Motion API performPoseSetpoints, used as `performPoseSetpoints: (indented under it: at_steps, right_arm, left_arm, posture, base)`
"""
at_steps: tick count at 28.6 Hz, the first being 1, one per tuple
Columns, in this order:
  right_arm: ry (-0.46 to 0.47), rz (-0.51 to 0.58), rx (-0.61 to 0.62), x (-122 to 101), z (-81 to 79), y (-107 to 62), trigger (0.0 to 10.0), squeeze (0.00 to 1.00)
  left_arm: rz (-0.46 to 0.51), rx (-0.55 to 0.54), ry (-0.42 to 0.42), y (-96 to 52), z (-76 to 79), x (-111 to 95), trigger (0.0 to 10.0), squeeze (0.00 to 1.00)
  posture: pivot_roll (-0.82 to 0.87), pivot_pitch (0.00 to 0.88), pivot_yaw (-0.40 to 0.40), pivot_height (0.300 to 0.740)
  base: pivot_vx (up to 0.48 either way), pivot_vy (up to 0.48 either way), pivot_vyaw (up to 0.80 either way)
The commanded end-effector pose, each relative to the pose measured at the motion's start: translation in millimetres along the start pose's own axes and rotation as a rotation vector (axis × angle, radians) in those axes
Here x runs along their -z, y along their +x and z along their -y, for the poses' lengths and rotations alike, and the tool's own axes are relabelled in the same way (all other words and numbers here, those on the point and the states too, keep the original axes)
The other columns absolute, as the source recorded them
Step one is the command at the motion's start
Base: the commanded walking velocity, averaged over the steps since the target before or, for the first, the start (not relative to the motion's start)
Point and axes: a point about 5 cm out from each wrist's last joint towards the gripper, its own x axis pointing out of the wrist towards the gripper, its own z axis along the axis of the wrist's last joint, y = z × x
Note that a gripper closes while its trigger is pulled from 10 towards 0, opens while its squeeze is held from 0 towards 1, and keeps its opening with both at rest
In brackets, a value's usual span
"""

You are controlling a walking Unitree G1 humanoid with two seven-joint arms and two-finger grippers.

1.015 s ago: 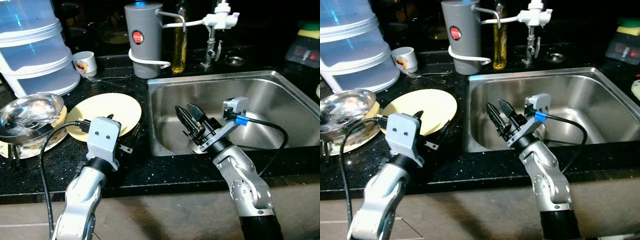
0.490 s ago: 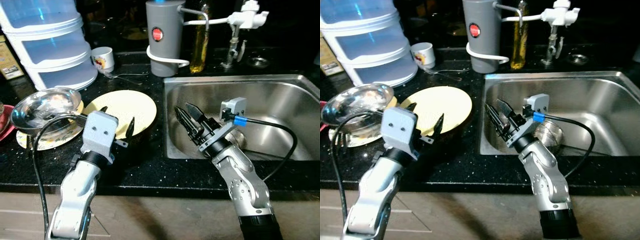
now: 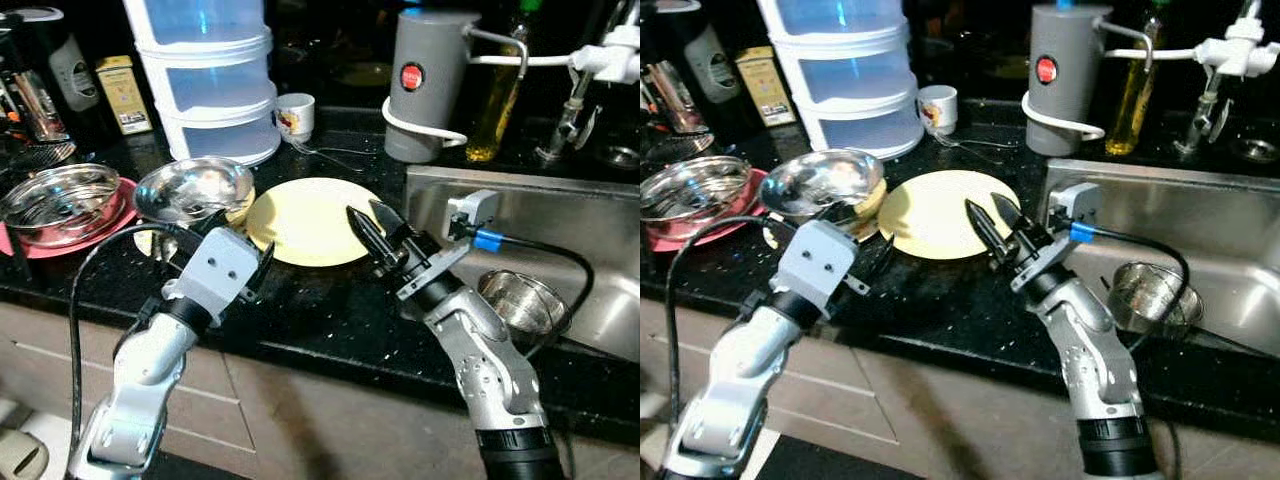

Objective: Kitchen organization

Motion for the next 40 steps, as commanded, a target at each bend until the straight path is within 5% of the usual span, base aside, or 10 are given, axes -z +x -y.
performPoseSetpoints:
  at_steps: [1,3,10,14,18,26,40]
  right_arm:
    - [0.011,0.018,-0.013,-6,-1.1,1.6,10.0,0.00]
    - [0.011,0.018,-0.013,-6,-1.1,1.6,10.0,0.00]
    - [-0.015,-0.003,-0.018,-9,-0.2,2.7,10.0,0.00]
    - [-0.023,0.000,-0.019,-15,0.4,3.0,10.0,0.00]
    - [-0.033,0.003,-0.021,-18,0.1,3.1,10.0,0.00]
    - [-0.069,0.012,-0.030,-30,-1.9,3.3,10.0,0.00]
    - [-0.103,0.010,-0.019,-37,-2.1,2.5,10.0,0.00]
  left_arm:
    - [0.004,0.064,0.080,3.1,1.0,0,10.0,0.00]
    - [0.004,0.064,0.080,3.1,1.0,0,10.0,0.00]
    - [-0.038,0.171,0.259,13.8,-11.1,11,10.0,0.00]
    - [-0.114,0.321,0.390,22.7,-12.3,32,10.0,0.00]
    - [-0.137,0.344,0.439,28.7,-13.4,37,10.0,0.00]
    - [-0.139,0.364,0.447,50.0,-13.2,42,10.0,0.00]
    - [-0.138,0.467,0.434,56.5,-0.2,49,10.0,0.00]
  posture:
    - [-0.02,0.000,0.006,0.740]
    - [-0.02,0.000,0.006,0.740]
    - [-0.03,0.000,0.010,0.740]
    - [-0.05,0.000,0.017,0.740]
    - [-0.06,0.000,0.023,0.740]
    - [-0.08,0.000,0.030,0.740]
    - [-0.11,0.000,0.041,0.740]
  base:
    - [0.000,0.000,0.00]
    - [0.000,0.000,0.00]
    - [0.000,0.000,0.00]
    - [0.000,0.000,0.00]
    - [0.000,0.000,0.00]
    - [0.000,0.000,0.00]
    - [0.000,0.000,0.00]
